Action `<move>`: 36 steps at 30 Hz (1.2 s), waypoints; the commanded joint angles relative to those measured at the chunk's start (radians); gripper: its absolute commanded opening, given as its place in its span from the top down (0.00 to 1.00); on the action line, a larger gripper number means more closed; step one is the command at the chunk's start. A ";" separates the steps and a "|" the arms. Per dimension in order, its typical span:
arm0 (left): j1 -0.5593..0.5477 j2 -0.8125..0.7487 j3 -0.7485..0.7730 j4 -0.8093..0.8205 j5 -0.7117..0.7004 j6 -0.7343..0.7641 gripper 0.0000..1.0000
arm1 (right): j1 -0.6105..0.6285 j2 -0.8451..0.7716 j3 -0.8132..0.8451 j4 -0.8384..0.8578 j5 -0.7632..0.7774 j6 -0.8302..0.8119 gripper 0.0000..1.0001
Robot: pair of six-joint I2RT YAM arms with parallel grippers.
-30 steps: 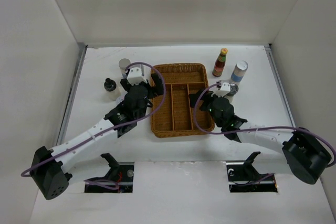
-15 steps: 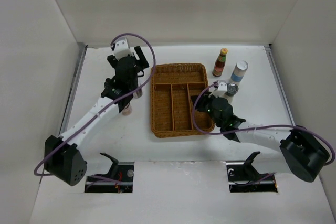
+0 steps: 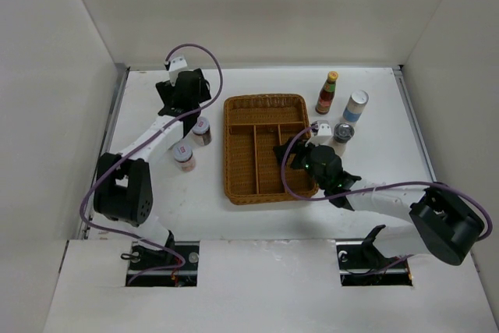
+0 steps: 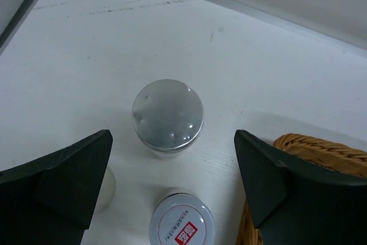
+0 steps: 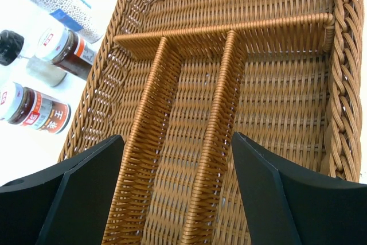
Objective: Organize the condiment bottles
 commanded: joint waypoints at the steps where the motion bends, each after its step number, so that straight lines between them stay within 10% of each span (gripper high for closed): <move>1: 0.026 0.018 0.061 0.015 0.027 -0.016 0.12 | 0.006 -0.007 0.034 0.053 -0.001 -0.005 0.17; 9: 0.063 0.177 0.157 0.015 0.073 -0.009 0.20 | 0.006 -0.011 0.034 0.059 0.006 -0.019 0.16; 18: 0.060 0.097 0.107 0.084 0.041 0.007 0.63 | 0.003 -0.002 0.027 0.065 0.011 -0.008 0.16; 26: -0.066 -0.101 0.148 0.234 0.013 0.150 0.65 | -0.001 0.001 0.025 0.066 0.017 0.001 0.16; 36: -0.246 0.026 0.222 0.245 0.079 0.149 0.65 | -0.017 -0.082 -0.030 0.102 0.098 0.001 0.17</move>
